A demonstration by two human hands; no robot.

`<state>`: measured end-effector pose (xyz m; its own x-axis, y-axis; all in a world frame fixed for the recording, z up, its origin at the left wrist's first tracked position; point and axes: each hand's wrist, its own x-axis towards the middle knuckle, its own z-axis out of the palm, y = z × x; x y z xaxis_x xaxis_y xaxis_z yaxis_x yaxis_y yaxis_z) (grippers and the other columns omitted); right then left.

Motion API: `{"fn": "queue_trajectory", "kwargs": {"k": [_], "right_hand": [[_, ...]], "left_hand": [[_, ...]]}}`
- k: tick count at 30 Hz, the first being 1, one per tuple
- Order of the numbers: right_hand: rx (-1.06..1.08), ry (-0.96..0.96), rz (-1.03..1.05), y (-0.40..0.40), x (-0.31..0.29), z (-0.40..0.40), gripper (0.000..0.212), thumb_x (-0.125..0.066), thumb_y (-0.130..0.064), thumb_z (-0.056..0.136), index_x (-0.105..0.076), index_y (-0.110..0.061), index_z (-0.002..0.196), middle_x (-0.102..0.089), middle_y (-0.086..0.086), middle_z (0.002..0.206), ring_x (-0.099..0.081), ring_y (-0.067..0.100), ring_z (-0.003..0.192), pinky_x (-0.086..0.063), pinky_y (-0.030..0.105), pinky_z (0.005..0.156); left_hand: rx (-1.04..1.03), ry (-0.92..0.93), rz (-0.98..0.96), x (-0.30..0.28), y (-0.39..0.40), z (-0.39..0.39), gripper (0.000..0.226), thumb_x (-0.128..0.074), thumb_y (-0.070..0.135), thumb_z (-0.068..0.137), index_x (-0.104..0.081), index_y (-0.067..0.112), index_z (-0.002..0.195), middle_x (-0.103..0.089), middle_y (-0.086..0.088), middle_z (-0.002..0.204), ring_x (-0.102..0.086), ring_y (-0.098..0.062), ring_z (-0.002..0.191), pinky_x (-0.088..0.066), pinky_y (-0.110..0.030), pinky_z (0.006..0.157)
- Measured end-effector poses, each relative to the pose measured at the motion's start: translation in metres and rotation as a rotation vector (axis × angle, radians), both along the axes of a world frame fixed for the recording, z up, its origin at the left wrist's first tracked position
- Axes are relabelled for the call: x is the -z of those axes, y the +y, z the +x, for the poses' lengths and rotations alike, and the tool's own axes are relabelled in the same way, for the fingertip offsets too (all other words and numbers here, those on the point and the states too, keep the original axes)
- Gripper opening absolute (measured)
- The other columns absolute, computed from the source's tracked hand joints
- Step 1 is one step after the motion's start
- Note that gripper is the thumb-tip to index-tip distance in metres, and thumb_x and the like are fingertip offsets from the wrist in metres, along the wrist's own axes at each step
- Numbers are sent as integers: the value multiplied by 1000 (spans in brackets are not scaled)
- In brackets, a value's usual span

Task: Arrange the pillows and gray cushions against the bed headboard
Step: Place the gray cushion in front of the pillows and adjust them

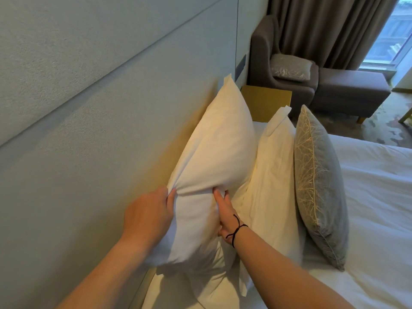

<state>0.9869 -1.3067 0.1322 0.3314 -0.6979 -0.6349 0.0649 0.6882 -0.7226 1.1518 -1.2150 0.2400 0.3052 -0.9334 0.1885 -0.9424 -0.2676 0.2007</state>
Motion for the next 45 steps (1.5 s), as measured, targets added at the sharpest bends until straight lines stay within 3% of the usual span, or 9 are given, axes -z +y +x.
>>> {"fn": "queue_trajectory", "kwargs": {"k": [6,10,18,23,25,27,31,37,45], "right_hand": [[-66,102,33,3,12,-10,111,-58,-83,67,4,-46,152,-19,-4,162,-30,34,143,-31,60,110],[39,139,-40,-2,2,-9,104,-54,-79,75,-5,-34,155,-22,-3,161,-30,31,143,-31,56,112],[75,180,-207,-30,-10,-32,105,-53,-82,72,-7,-37,155,-16,-7,163,-23,19,147,-27,43,114],[57,184,-224,-43,-5,-34,100,-55,-81,72,-9,-44,153,-17,-8,162,-20,14,147,-27,37,112],[78,170,-193,-47,2,-27,96,-54,-78,76,-11,-43,153,-18,-8,162,-22,14,147,-28,35,110],[108,157,-179,-51,7,-21,95,-55,-78,75,-12,-43,153,-20,-11,160,-25,14,145,-29,35,111],[141,156,-174,-64,17,-22,94,-56,-76,77,-11,-43,153,-20,-14,160,-27,14,145,-28,37,115],[154,123,-128,-83,11,-2,95,-54,-77,78,-7,-43,153,-16,-12,161,-23,16,146,-24,45,119],[39,210,-207,-79,9,-13,94,-56,-75,77,-11,-42,153,-19,-16,160,-24,10,145,-24,34,117]], "left_hand": [[-143,137,254,22,-2,25,45,-31,63,96,-45,23,79,-55,3,73,-52,-25,67,-41,-35,59],[-227,391,310,31,-33,30,64,-30,76,88,-53,17,95,-58,1,88,-55,-22,76,-40,-34,63],[-164,492,330,24,-173,27,72,-46,64,92,-67,-3,106,-68,-22,110,-61,-35,89,-42,-34,73],[-218,712,326,23,-257,-1,67,-47,52,98,-51,-6,133,-55,-21,137,-55,-39,123,-45,-41,103],[-199,746,359,30,-284,-10,65,-44,50,100,-64,-8,120,-65,-22,125,-60,-39,116,-46,-43,104],[-201,718,370,36,-308,-15,63,-48,52,97,-76,-4,95,-75,-17,99,-66,-36,101,-49,-42,100],[-219,595,277,27,-350,-8,51,-57,36,97,-57,-7,124,-62,-21,127,-58,-39,118,-48,-40,96],[31,138,-67,-17,-356,17,13,-51,16,95,-56,5,99,-64,-24,107,-59,-44,101,-41,-41,70],[59,-184,2,-15,-336,15,15,-47,10,96,-45,4,110,-63,-25,106,-62,-47,96,-40,-44,67]]}}
